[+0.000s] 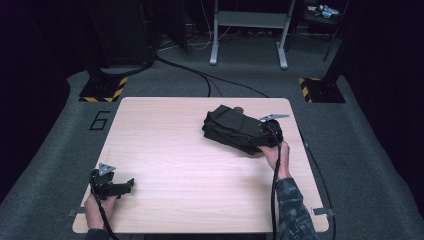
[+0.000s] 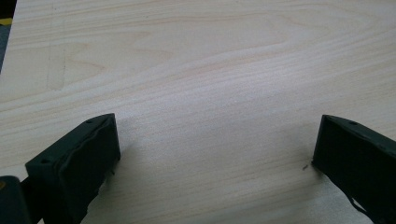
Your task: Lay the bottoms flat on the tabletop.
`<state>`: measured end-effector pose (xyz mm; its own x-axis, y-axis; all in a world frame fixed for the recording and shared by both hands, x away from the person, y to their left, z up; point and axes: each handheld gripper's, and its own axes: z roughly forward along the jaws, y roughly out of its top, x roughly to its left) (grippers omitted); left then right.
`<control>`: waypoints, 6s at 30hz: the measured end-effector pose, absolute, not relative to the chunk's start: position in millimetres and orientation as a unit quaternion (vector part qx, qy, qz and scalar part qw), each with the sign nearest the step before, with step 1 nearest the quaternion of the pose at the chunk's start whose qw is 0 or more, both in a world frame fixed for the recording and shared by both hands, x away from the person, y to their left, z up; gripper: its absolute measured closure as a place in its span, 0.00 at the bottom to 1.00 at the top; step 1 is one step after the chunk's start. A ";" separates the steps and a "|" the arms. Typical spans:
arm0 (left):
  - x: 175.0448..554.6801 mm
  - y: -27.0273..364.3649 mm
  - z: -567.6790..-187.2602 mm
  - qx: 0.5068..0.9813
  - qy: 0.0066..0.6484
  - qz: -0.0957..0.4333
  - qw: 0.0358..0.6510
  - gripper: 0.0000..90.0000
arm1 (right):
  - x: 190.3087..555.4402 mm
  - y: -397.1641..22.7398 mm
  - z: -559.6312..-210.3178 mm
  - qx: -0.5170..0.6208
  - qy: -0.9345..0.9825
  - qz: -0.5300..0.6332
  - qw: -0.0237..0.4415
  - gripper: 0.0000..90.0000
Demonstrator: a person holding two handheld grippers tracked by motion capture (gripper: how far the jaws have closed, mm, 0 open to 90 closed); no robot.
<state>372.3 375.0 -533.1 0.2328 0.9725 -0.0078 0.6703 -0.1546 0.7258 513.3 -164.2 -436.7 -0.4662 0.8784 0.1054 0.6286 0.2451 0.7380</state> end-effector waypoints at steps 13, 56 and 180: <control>372.3 375.1 -532.9 0.721 0.570 0.241 0.311 0.00 | 554.3 -123.3 -453.1 0.504 0.774 0.346 0.163 0.30; 372.1 375.1 -532.9 0.721 0.571 0.242 0.311 0.00 | 530.7 -110.4 -485.4 0.454 0.812 0.342 0.130 0.82; 357.9 236.0 -434.2 0.804 0.383 0.209 0.405 0.03 | 393.6 -249.6 -529.9 0.540 0.747 0.315 0.228 0.00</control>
